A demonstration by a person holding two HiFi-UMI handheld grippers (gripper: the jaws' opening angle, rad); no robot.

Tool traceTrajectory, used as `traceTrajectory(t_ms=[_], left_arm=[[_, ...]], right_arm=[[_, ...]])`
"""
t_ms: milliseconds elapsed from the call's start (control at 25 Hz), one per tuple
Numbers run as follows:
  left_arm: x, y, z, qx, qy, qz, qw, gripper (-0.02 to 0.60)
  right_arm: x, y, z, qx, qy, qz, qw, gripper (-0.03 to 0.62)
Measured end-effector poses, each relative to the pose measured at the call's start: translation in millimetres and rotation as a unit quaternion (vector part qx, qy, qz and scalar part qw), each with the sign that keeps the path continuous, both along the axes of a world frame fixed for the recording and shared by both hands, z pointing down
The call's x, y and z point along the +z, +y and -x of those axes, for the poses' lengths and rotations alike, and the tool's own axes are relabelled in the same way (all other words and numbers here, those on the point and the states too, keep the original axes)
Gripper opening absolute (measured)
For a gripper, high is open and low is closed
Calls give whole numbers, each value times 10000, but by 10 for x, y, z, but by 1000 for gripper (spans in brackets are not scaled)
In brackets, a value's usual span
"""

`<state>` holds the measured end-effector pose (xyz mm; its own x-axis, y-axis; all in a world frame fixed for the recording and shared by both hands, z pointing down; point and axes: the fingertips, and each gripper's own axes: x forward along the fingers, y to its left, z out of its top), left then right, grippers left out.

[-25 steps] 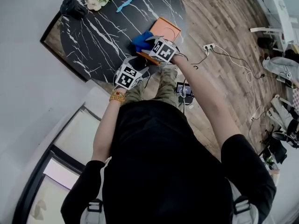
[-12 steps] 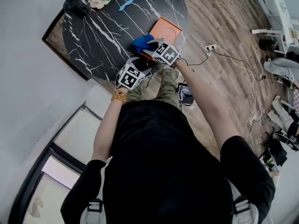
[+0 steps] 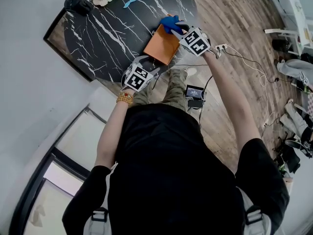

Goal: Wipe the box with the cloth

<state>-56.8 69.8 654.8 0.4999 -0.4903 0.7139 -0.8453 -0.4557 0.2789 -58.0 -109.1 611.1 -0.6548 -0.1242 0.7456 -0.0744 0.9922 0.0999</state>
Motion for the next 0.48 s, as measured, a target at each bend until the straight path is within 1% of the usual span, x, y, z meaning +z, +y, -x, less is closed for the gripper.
traceTrajectory(t_ms=[80,240,360,480], left_arm=[[-14,-38,-6,-28,5,-16,10000,284],[37,-80,-10,-31,-26,12,10000,282],[43,-99,-25,14,-37,-2,10000,282],[17,-84,-6,29,-98,73,9999,282]], right_arm=[[69,-246,-91,165,231,-59,9996,69],[355,-459,-158,388,654,224,9969,69],[485,-477,-136,404,719,405,9958,69],[512,-474,-100,354,710,502,9956,69]])
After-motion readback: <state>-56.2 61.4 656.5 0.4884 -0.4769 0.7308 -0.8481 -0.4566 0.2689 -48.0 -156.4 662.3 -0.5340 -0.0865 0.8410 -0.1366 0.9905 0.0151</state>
